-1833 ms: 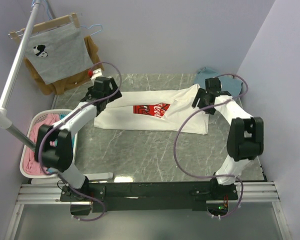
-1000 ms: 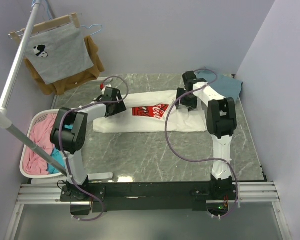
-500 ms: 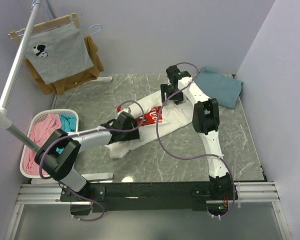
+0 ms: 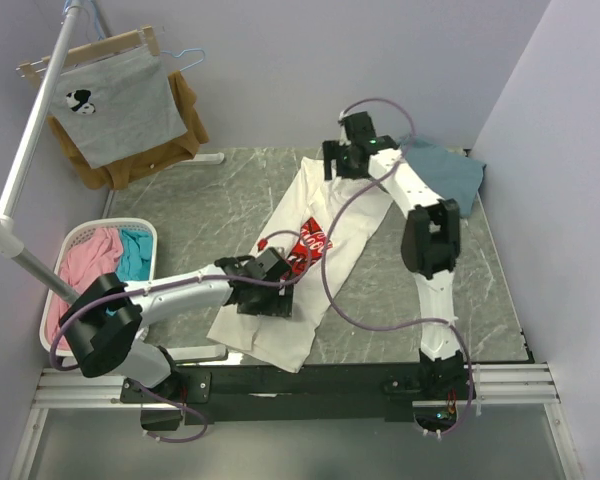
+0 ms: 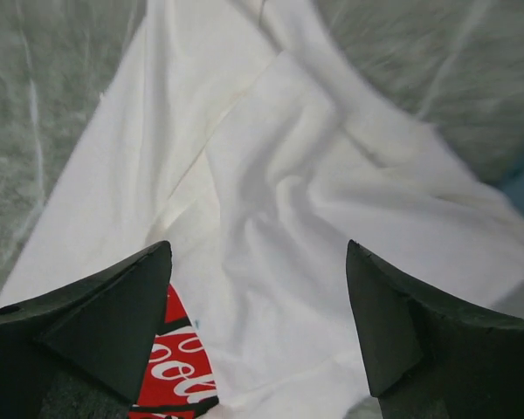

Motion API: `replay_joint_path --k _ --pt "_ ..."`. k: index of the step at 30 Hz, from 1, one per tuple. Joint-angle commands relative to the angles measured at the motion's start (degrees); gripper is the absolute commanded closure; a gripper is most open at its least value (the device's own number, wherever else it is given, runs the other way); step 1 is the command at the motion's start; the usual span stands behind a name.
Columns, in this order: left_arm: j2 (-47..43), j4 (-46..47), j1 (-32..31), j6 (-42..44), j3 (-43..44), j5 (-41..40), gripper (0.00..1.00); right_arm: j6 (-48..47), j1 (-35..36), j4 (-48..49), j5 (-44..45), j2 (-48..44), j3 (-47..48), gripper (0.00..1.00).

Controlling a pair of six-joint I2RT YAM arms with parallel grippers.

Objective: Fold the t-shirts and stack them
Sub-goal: Rotate the tshirt 90 degrees

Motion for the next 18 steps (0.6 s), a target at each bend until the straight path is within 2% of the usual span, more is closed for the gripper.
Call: replay_joint_path --k 1,5,9,10,12,14,15,18 --pt "-1.66 -2.77 3.84 8.12 13.08 -11.14 0.09 -1.15 -3.03 13.28 9.05 -17.71 -6.84 0.13" --pt "4.83 4.62 9.13 16.21 22.42 -10.09 0.09 1.22 -3.12 12.23 14.42 -27.28 -16.94 0.12" --pt "16.93 11.56 12.65 23.06 36.01 -2.73 0.09 5.96 -3.21 12.15 18.03 -34.85 -30.90 0.12" --pt "19.41 12.36 13.61 23.95 38.84 1.29 0.09 7.53 -3.12 12.06 18.21 -36.17 -32.85 0.12" --pt "26.95 13.42 14.41 25.97 47.34 4.39 0.09 8.51 -3.12 11.70 16.37 -39.08 -37.94 0.12" --pt "32.24 12.99 15.11 27.90 53.25 11.94 0.12 9.48 -3.21 11.88 15.23 -41.44 -41.21 0.12" --pt "36.88 12.46 15.20 28.78 58.16 12.75 0.13 9.92 -3.30 11.88 14.35 -42.15 -44.09 0.12" --pt "43.75 14.90 16.08 29.67 63.46 20.65 0.14 10.89 -3.21 12.76 12.68 -44.18 -49.46 0.12"
